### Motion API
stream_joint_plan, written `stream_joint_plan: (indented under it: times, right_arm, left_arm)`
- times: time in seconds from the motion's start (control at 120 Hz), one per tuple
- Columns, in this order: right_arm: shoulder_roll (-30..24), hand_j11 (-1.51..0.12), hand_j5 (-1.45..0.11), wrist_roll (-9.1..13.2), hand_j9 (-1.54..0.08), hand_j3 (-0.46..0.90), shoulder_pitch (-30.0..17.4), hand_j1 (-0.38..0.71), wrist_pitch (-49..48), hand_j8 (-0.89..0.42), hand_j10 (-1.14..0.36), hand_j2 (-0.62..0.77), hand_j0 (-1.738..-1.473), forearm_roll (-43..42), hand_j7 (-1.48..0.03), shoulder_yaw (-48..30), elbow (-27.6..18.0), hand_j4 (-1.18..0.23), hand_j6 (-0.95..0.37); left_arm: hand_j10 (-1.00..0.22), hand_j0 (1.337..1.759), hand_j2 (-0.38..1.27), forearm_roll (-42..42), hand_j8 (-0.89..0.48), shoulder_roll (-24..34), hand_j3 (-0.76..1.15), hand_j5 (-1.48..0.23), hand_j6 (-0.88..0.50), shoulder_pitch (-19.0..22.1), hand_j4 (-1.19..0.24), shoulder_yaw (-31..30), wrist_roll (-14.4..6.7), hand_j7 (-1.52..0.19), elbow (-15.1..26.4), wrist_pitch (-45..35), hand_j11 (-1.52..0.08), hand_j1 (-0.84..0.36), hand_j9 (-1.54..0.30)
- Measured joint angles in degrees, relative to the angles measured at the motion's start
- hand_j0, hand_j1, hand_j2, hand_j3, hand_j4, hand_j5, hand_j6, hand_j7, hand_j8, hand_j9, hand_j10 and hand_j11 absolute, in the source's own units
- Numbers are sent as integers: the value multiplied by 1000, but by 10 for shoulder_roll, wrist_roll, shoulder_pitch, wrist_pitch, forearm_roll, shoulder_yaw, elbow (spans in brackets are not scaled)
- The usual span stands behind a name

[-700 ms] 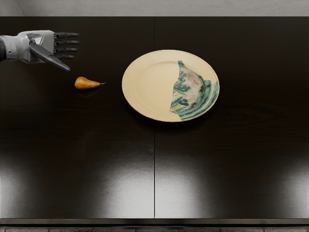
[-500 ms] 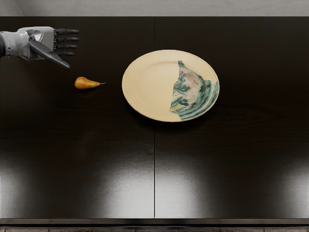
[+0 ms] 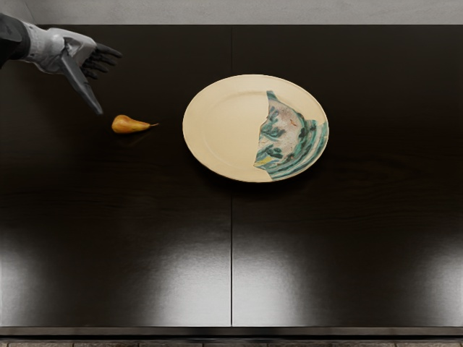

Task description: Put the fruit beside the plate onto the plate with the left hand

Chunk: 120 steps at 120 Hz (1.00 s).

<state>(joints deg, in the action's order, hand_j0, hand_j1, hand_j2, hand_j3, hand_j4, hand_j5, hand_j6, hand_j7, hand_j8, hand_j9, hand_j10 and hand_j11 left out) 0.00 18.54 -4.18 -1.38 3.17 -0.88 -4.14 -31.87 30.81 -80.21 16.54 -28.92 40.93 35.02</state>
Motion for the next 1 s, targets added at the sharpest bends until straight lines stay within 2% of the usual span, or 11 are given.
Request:
stream_joint_plan:
  times: [0.108, 0.292, 0.458, 0.567, 0.892, 1.0]
  right_arm:
    - [0, 0, 0, 0, 0, 0, 0, -349, 0, -1, -1, 0, -1658, 0, 0, 0, 0, -1, -1]
    - [0, 0, 0, 0, 0, 0, 0, -349, 0, -1, -1, 0, -1658, 0, 0, 0, 0, -1, -1]
    - [0, 0, 0, 0, 0, 0, 0, -349, 0, -1, -1, 0, -1658, 0, 0, 0, 0, -1, -1]
    - [0, 0, 0, 0, 0, 0, 0, -349, 0, -1, -1, 0, -1658, 0, 0, 0, 0, -1, -1]
    - [0, 0, 0, 0, 0, 0, 0, -349, 0, -1, -1, 0, -1658, 0, 0, 0, 0, -1, -1]
    - [0, 0, 0, 0, 0, 0, 0, -349, 0, -1, 0, 0, -1658, 0, 0, 0, 0, -1, -1]
  left_arm:
    - [-20, 1658, 4, -45, -21, -27, 0, -25, -22, 0, -21, -8, -10, -24, 2, 0, -24, 327, -24]
    - [-21, 1658, 4, -72, -21, -36, 0, -25, -22, -38, -21, -100, -11, -25, 28, 0, -24, 327, -24]
    - [-21, 1658, 4, -94, -22, -61, 0, -25, -22, -48, -21, -166, -10, -25, 44, 0, -24, 327, -25]
    - [-21, 1658, 4, -113, -22, -65, 0, -25, -22, -47, -21, -181, -10, -25, 47, -12, -25, 327, -25]
    - [-21, 1658, 4, -162, -22, -97, 0, -25, -22, -44, -21, -216, -6, -25, 47, -137, -25, 327, -25]
    - [-22, 1658, 5, -168, -23, -107, 0, -26, -23, -32, -22, -222, -2, -26, 43, -163, -25, 326, -25]
